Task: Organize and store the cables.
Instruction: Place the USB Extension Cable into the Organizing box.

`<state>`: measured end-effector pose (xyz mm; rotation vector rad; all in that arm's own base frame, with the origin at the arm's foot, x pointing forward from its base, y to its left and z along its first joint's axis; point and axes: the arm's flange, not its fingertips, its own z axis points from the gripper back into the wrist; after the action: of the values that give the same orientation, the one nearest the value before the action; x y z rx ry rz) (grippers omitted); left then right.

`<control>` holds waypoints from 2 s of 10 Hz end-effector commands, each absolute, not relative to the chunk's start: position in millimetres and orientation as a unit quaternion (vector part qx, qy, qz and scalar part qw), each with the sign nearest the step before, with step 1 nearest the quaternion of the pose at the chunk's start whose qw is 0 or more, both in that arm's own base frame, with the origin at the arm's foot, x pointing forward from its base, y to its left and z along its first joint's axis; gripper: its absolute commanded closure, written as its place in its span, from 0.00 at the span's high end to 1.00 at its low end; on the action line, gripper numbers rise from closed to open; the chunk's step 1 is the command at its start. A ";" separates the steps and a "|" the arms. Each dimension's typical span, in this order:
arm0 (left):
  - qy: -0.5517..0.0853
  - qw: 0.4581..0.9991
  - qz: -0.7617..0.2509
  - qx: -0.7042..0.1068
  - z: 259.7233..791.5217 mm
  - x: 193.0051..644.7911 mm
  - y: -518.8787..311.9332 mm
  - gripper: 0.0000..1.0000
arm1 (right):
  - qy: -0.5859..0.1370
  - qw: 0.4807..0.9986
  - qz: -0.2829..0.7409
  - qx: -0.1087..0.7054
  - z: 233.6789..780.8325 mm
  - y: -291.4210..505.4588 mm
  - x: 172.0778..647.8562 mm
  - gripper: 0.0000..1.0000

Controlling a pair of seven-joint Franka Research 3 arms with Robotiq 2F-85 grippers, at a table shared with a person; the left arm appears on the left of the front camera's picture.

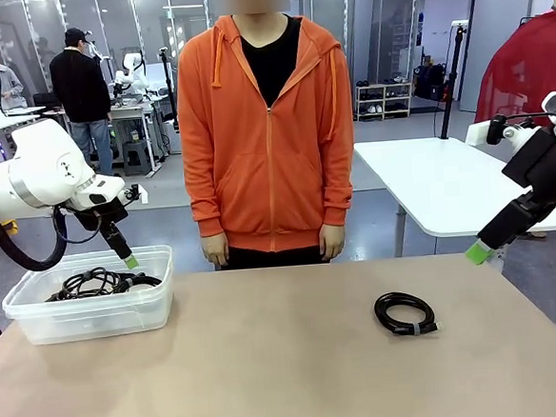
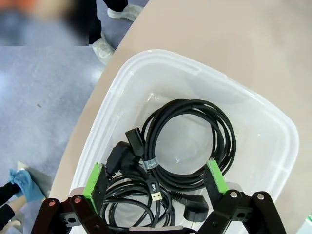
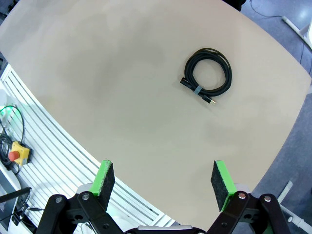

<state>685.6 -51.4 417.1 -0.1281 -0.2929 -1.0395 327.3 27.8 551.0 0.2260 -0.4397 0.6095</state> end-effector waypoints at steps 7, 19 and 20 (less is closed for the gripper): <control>-0.139 0.856 -0.495 -0.061 417.1 685.6 -51.4 0.97 | -0.210 0.925 0.298 0.107 552.6 29.2 328.5 1.00; -0.230 0.823 -0.516 -0.064 605.2 398.4 -91.8 1.00 | -0.210 0.925 0.298 0.107 552.6 29.2 328.5 1.00; -0.210 0.810 -0.540 -0.095 633.1 368.0 -91.8 1.00 | -0.210 0.925 0.298 0.107 552.6 29.2 328.5 1.00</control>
<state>384.6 -96.5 615.8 -0.1619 -0.4909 -1.1368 327.3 27.9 550.9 0.2260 -0.4394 0.6095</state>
